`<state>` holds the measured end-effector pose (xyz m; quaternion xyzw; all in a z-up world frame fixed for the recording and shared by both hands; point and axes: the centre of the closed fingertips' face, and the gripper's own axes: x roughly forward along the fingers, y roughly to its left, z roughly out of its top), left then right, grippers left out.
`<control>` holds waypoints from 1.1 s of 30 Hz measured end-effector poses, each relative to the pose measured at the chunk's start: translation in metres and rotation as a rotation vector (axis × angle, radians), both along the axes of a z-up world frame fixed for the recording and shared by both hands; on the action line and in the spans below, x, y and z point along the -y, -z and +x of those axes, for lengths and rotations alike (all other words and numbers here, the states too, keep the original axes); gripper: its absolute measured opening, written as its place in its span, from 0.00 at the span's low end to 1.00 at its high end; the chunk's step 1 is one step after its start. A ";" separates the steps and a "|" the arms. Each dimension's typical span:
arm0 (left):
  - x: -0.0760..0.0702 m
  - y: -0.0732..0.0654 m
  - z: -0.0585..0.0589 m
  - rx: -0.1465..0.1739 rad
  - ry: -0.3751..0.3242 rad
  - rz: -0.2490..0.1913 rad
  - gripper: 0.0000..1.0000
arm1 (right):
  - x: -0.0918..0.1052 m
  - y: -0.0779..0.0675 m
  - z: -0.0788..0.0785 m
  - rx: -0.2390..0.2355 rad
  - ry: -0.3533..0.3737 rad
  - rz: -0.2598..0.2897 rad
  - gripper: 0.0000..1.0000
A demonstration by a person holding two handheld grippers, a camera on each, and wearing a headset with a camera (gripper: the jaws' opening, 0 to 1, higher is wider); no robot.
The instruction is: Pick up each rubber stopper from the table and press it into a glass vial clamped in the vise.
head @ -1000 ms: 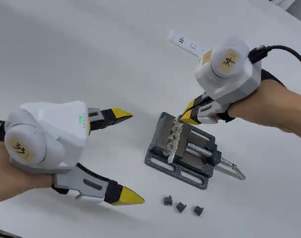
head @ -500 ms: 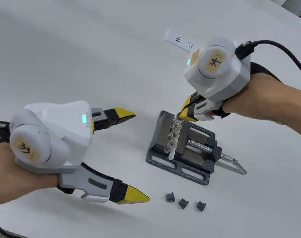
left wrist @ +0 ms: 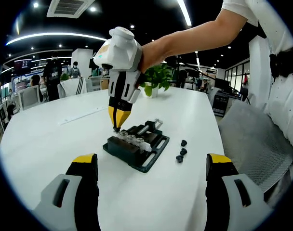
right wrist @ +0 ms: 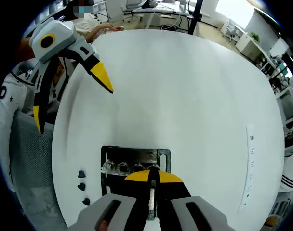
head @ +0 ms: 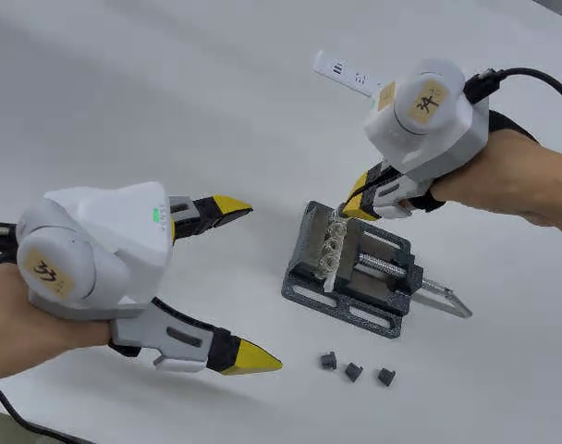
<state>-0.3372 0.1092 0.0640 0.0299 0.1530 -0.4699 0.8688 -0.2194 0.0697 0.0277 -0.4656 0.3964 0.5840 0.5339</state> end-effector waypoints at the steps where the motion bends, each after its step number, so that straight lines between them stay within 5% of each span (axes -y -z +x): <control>1: 0.000 0.000 0.000 0.000 0.000 0.001 0.92 | 0.000 0.000 0.000 0.001 0.000 0.004 0.00; 22: -0.003 -0.007 -0.001 0.005 0.005 0.018 0.92 | -0.003 -0.002 0.004 0.004 0.026 0.033 0.04; 33: 0.000 -0.009 -0.003 0.008 0.020 0.032 0.92 | 0.003 -0.019 0.004 0.015 0.075 0.096 0.08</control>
